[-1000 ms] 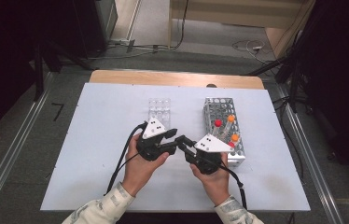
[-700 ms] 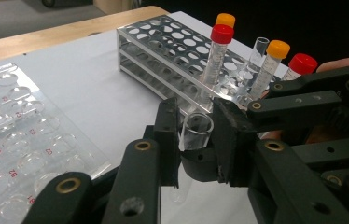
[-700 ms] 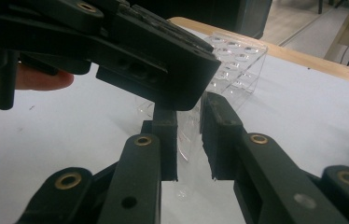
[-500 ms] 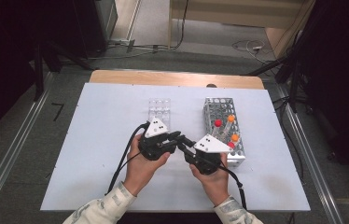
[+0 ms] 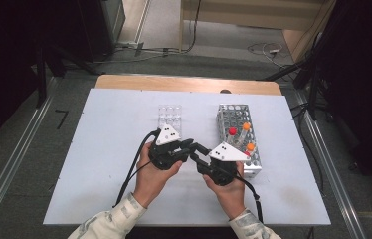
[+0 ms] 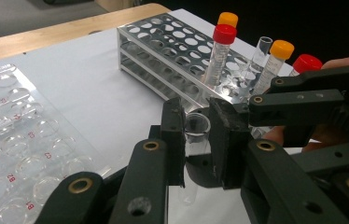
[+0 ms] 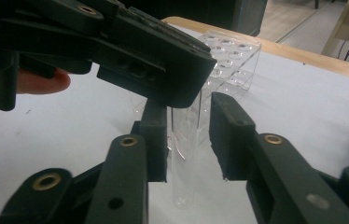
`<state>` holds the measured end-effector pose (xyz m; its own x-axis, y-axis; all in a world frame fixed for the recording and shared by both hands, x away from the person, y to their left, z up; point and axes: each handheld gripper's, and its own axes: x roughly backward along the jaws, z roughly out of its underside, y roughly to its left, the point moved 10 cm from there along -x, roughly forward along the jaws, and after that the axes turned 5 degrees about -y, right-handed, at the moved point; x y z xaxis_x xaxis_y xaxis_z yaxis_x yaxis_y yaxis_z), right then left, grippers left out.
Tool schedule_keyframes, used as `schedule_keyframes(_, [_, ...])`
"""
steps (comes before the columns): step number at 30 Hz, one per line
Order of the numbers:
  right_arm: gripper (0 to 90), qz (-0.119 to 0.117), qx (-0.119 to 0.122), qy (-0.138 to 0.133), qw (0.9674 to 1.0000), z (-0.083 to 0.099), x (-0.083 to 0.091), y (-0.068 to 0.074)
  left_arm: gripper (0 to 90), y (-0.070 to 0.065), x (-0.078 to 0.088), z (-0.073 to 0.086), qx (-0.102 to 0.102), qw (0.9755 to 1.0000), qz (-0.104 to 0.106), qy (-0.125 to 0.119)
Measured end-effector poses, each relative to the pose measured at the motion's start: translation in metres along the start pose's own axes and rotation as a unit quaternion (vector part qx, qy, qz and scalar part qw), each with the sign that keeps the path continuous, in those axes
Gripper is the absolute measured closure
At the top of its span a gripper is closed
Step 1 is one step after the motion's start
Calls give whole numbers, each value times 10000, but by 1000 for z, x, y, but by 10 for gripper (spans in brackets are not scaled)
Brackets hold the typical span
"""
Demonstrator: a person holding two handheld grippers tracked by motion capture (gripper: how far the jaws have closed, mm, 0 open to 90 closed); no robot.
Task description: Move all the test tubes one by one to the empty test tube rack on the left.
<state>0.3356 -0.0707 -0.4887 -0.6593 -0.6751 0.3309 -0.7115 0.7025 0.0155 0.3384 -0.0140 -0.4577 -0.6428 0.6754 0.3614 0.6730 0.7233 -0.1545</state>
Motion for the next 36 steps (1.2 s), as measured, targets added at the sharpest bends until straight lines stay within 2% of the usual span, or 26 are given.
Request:
schedule_keyframes(1, [607,0,0,0,10000,0,0,0,771,1,0,0,-2,10000,-3,-3])
schedule_keyframes(3, [537,-44,-47,57,10000,2,0,1,771,2,0,-1,17,10000,-12,-25])
schedule_keyframes(5, [515,-71,-54,98,9999,3,0,2,771,4,0,-2,21,10000,-24,-53])
schedule_keyframes(8, [416,-131,-62,220,9997,6,3,4,771,7,-1,-4,35,9999,-43,-86])
schedule_keyframes(11, [381,-185,-74,226,9995,8,9,4,771,11,-2,-7,40,9999,-100,-125])
schedule_keyframes(24, [370,-172,-113,227,9995,15,30,-2,771,31,-1,-40,12,9987,-341,-370])
schedule_keyframes(31, [371,-138,-153,201,9996,15,34,-5,771,53,6,-53,-33,9966,-671,-468])
schedule_keyframes(36, [369,-136,-132,179,9997,14,34,-6,771,69,10,-56,33,9949,-867,-512])
